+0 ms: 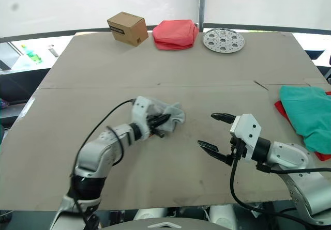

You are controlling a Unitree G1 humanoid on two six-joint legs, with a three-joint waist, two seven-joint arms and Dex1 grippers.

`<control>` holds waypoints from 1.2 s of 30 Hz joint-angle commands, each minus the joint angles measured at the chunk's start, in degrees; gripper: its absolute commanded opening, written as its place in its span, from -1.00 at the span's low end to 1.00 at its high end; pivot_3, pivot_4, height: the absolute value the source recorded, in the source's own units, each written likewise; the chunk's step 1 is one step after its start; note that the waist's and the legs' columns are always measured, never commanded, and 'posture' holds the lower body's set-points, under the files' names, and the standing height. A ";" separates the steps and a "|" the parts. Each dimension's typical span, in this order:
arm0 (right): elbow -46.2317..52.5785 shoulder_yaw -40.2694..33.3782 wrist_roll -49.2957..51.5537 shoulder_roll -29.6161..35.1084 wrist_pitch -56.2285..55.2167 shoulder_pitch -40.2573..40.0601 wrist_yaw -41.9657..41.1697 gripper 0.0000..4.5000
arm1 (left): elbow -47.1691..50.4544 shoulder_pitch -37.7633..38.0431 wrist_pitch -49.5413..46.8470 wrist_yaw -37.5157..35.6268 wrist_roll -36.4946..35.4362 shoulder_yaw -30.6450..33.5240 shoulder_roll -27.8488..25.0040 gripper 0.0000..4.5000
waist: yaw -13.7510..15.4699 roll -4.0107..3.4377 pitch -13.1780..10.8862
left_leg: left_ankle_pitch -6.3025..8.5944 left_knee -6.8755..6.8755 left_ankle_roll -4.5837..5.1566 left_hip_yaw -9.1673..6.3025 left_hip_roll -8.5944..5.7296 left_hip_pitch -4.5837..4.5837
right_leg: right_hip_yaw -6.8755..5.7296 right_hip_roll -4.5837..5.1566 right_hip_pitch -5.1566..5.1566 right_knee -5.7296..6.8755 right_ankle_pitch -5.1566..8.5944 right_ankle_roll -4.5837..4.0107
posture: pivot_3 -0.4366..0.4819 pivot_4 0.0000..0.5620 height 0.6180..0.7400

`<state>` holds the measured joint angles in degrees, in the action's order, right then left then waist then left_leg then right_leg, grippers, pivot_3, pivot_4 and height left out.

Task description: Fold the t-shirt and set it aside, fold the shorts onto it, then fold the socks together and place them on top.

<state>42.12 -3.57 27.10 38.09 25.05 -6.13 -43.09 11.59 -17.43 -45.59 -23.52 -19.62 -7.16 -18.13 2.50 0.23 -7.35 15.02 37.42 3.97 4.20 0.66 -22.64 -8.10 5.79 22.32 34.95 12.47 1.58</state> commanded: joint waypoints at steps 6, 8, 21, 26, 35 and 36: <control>3.65 -1.61 -0.69 -0.18 -0.33 -2.67 3.34 1.00 | -5.40 -5.61 9.20 -22.20 1.34 -2.37 -17.10 -0.99 | -0.46 -0.04 -0.14 | -0.04 -0.05 -0.12 -0.04 0.27 0.02 | 0.01 -0.28 0.08 -0.05 0.19 0.18 | -0.05 -0.47 0.94; 2.89 -0.67 -1.04 -0.79 -0.80 -2.07 3.62 1.00 | -8.27 -6.41 21.81 -32.07 4.63 -4.76 -22.76 -0.99 | -0.43 -0.06 -0.17 | 0.00 -0.05 -0.07 -0.01 0.27 -0.05 | 0.04 -0.24 0.24 -0.05 0.30 -0.03 | -0.05 -0.47 0.94; -0.93 4.30 -3.37 -3.32 -3.47 1.08 3.48 1.00 | -37.10 -18.10 32.18 -50.34 1.44 2.76 -27.63 0.47 | -0.89 0.12 -0.34 | -0.03 -0.01 -0.05 0.08 0.25 -0.22 | 0.12 -0.49 0.33 0.00 0.06 0.03 | -0.05 -0.47 0.94; -1.61 4.70 -3.84 -3.78 -3.93 1.06 3.59 1.00 | -16.26 -8.39 1.61 -41.68 -12.86 13.11 -29.30 0.47 | -1.99 0.20 -0.39 | -0.04 0.01 -0.06 0.06 0.28 -0.20 | 0.27 -0.49 0.33 0.03 0.15 0.22 | -0.05 -0.47 0.94; -3.96 5.38 -3.11 -4.14 -3.37 4.57 2.39 1.00 | 16.31 -4.87 -30.93 10.83 -7.00 23.98 -2.06 0.47 | -1.11 0.54 -0.55 | -0.04 0.24 -0.06 -0.16 0.15 0.06 | 0.44 -0.32 -0.10 0.04 0.08 0.35 | -0.05 -0.47 0.94; -3.92 5.34 -2.91 -4.00 -3.18 4.78 2.18 1.00 | 18.01 -4.80 -32.38 13.74 -5.37 22.44 -0.42 0.47 | -1.12 0.56 -0.56 | -0.04 0.24 -0.07 -0.16 0.15 0.06 | 0.45 -0.32 -0.11 0.06 0.07 0.35 | -0.05 -0.47 0.94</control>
<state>37.05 1.98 23.12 33.92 22.22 -2.11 -40.37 23.87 -21.73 -75.10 -16.31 -28.24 16.30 -19.45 1.38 0.79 -7.91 14.97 37.66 3.89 4.03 0.82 -22.58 -7.65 5.43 22.22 35.03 12.51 1.89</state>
